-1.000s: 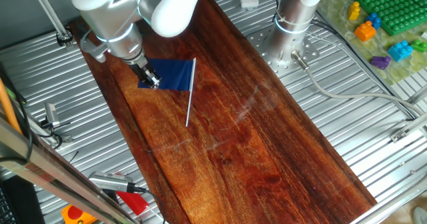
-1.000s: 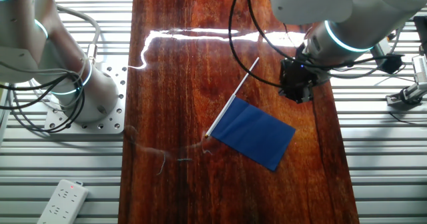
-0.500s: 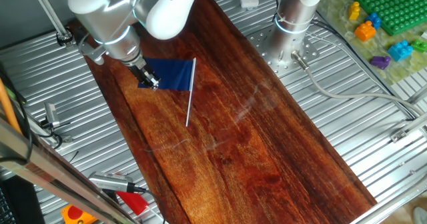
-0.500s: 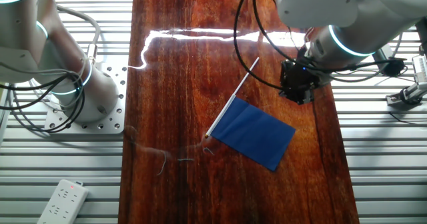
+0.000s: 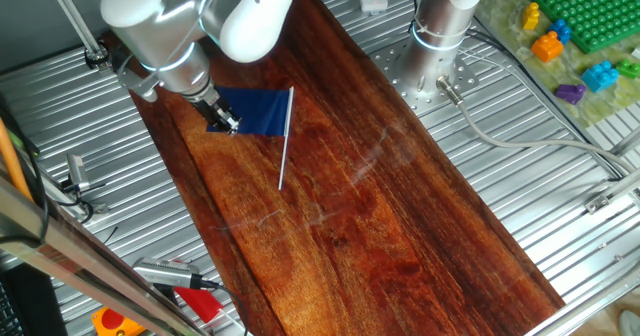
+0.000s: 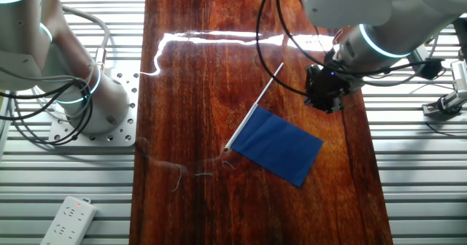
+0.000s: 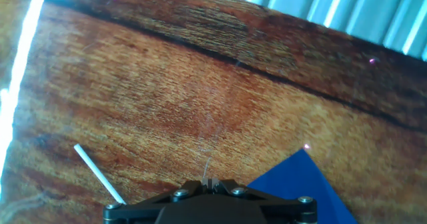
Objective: Wave the flag
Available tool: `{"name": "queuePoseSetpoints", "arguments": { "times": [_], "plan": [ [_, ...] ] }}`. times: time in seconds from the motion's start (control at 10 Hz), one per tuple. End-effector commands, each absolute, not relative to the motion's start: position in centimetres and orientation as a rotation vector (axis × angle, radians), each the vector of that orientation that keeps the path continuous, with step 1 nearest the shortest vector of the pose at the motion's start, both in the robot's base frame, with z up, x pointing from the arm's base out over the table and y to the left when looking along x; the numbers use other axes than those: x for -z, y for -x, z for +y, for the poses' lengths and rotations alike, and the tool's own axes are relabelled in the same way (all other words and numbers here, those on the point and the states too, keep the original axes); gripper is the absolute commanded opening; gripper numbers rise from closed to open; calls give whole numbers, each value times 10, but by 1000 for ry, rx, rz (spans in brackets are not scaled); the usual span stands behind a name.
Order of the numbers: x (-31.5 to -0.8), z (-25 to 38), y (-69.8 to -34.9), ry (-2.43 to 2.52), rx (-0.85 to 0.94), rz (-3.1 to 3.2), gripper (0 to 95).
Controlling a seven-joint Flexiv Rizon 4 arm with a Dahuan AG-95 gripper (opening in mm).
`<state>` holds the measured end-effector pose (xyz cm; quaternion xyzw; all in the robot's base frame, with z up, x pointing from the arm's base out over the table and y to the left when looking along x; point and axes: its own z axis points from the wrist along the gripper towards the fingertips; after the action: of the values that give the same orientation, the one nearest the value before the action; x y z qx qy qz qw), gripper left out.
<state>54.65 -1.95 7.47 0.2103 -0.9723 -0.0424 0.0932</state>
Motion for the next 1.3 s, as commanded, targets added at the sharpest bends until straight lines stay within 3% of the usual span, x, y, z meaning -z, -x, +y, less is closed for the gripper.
{"name": "queuePoseSetpoints", "arguments": {
  "times": [0.1,0.9,1.3],
  "plan": [
    [-76,-20,-545,-686,132,-2872,0],
    [-75,-18,-545,-689,159,-2850,0],
    [-73,13,-539,-653,162,-2842,0]
  ]
}}
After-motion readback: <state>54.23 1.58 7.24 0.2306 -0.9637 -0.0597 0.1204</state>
